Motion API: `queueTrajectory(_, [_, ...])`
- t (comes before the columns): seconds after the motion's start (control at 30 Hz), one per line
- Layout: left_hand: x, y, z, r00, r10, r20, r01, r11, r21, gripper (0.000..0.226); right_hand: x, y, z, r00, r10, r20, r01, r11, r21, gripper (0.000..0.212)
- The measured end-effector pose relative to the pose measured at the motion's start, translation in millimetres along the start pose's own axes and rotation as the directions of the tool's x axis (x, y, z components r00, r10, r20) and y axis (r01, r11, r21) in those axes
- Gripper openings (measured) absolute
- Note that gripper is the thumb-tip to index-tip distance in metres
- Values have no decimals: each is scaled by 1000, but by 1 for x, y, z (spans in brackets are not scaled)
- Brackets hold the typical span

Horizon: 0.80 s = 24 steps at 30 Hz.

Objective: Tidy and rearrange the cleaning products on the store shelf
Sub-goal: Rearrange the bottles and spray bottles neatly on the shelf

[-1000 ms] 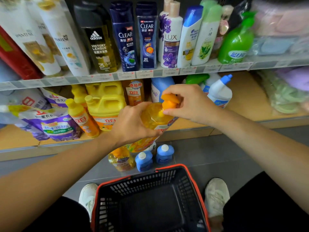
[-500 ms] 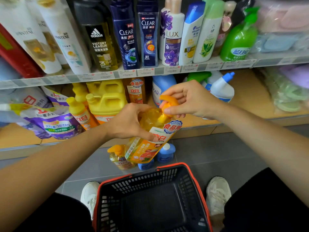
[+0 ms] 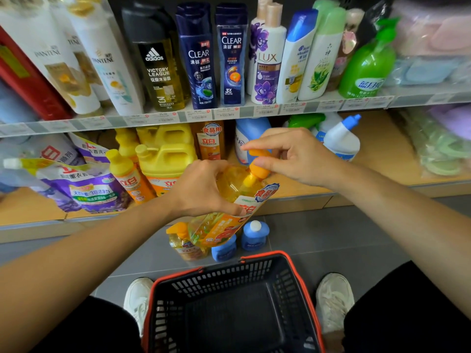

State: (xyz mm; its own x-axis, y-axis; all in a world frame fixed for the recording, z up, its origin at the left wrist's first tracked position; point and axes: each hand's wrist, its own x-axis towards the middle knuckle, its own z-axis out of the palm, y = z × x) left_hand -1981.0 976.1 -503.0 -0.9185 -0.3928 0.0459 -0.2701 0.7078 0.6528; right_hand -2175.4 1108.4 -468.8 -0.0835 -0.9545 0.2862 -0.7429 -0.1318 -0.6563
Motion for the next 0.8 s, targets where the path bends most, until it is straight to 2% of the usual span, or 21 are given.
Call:
queueTrajectory(0.13, [0, 0, -2, 1000, 24, 3, -24, 999, 26, 89, 2, -4, -6, 990, -39, 132, 45, 998, -42, 32])
queueTrajectory(0.3, [-1, -2, -1, 998, 61, 16, -62, 995, 83, 90, 0, -7, -7, 971, 0, 239, 19, 997, -76, 25])
queueTrajectory(0.57, [-1, -4, -3, 997, 66, 31, -67, 998, 3, 91, -1, -7, -8, 981, 59, 182, -77, 993, 95, 35])
queueTrajectory(0.8, [1, -12, 0, 999, -42, -24, 36, 976, -214, 72, -3, 5, 1, 984, 169, 54, -178, 947, 269, 43])
